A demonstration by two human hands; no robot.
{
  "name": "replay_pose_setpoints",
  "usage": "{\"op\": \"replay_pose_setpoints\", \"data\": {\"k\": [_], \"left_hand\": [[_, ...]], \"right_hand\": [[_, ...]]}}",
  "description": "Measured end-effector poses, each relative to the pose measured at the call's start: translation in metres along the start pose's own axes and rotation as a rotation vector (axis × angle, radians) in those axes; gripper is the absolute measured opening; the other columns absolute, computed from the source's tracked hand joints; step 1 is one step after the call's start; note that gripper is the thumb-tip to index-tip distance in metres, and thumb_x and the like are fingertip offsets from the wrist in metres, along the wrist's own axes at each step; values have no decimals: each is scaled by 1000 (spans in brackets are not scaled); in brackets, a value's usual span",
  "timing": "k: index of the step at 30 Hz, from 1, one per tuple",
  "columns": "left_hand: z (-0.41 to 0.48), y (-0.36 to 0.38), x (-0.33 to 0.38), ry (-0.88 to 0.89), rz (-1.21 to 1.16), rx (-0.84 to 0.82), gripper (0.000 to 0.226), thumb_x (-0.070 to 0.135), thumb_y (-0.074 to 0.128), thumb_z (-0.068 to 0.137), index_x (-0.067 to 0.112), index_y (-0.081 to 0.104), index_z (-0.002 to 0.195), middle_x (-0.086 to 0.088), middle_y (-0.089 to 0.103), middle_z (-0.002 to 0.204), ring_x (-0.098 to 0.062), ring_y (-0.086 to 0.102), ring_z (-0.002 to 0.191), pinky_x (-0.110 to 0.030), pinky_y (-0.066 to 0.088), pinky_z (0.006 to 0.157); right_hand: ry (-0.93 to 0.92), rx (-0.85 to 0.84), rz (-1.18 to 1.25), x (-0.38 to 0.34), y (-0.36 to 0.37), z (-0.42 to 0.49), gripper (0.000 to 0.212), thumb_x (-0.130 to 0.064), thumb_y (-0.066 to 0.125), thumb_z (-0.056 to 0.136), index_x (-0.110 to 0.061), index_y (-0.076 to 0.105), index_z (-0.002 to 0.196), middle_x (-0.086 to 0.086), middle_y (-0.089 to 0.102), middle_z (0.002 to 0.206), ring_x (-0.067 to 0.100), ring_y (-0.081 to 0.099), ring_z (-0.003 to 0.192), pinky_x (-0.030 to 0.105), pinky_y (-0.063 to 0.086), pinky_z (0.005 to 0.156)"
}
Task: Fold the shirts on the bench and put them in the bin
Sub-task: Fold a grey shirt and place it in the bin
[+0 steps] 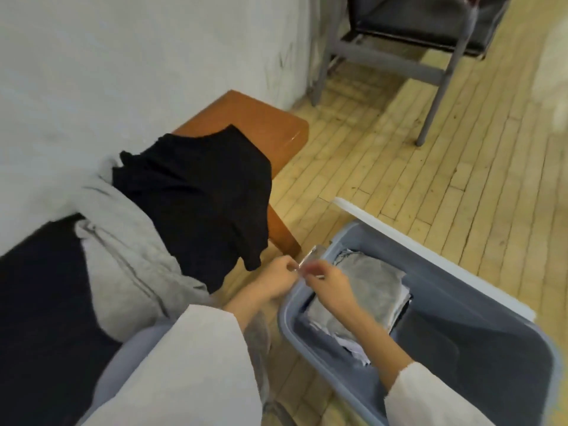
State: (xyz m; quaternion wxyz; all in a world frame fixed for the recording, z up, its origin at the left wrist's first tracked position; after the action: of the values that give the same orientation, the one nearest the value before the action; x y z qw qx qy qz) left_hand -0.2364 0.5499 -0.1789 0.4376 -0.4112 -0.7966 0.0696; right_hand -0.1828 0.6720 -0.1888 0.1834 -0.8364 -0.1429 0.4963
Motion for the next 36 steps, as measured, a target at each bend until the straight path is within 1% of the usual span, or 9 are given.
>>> {"op": "replay_pose_setpoints", "data": {"k": [4, 9, 14, 18, 22, 26, 29, 31, 36], "left_hand": [[-58, -51, -25, 27, -36, 227, 20, 11, 52, 90, 26, 59, 80, 1, 60, 74, -28, 63, 82, -33, 51, 73], [-61, -37, -29, 60, 25, 202, 18, 20, 49, 87, 33, 58, 78, -7, 68, 98, -31, 62, 100, -41, 53, 85], [-18, 56, -6, 64, 92, 35, 19, 8, 43, 92, 11, 62, 93, -14, 64, 102, -33, 59, 99, -39, 48, 86], [2, 151, -4, 215, 338, -226, 25, 6, 47, 91, 7, 66, 108, -19, 61, 116, -34, 55, 110, -38, 44, 92], [18, 235, -9, 452, 780, -400, 37, 15, 45, 97, 15, 54, 133, -16, 1, 158, -35, 3, 145, -45, 9, 118], [41, 273, -36, 460, 930, -484, 50, 23, 34, 99, 14, 30, 148, -23, -35, 145, -42, -16, 142, -47, -11, 115], [53, 274, -58, 354, 941, -479, 84, 51, 76, 56, 4, 56, 124, -27, 37, 144, -38, 49, 126, -35, 41, 104], [58, 271, -65, 418, 976, -373, 89, 43, 90, 31, 3, 69, 108, -18, 56, 130, -27, 63, 110, -29, 54, 88], [52, 269, -57, 375, 1062, -436, 60, 24, 37, 102, 14, 6, 152, -25, -11, 155, -42, -2, 143, -50, 9, 116]], "right_hand": [[-175, -29, 73, -71, 17, -24, 12, -18, 58, 90, -24, 65, 96, -5, 66, 93, 13, 63, 91, 24, 47, 79], [14, 33, 142, -29, -5, -21, 20, -8, 54, 90, -25, 61, 82, 3, 69, 89, 18, 64, 77, 27, 48, 68], [341, 156, 214, 82, -65, 14, 18, -1, 46, 93, -4, 63, 94, 12, 65, 83, 17, 57, 64, 27, 45, 58], [583, 311, 233, 162, -94, 55, 23, -12, 51, 92, -10, 60, 72, 16, 62, 80, 26, 56, 66, 33, 47, 61], [726, 443, 242, 225, -99, 102, 22, -27, 56, 90, -6, 62, 89, 24, 66, 101, 35, 62, 85, 47, 52, 81], [729, 608, 322, 214, -87, 114, 28, -29, 60, 91, -2, 63, 101, 15, 62, 95, 34, 61, 98, 39, 48, 82], [673, 729, 335, 217, -75, 119, 17, -24, 61, 90, -8, 63, 84, 8, 58, 80, 32, 62, 91, 38, 48, 80], [656, 783, 343, 215, -71, 120, 17, -25, 61, 90, -10, 62, 81, 5, 58, 77, 30, 62, 84, 35, 47, 74], [573, 787, 208, 217, -73, 106, 28, -34, 57, 93, -6, 64, 95, 3, 58, 81, 23, 56, 76, 30, 40, 71]]}}
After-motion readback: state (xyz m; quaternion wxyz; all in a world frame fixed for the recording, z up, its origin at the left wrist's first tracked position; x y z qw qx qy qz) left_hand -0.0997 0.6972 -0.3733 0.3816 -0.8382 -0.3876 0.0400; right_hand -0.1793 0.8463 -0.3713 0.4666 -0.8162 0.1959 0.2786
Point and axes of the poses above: each hand's wrist, its own z-axis towards the middle knuckle, its own y-axis out of the palm, x = y × z, the point moved 1 cm from there along z, towards the middle knuckle
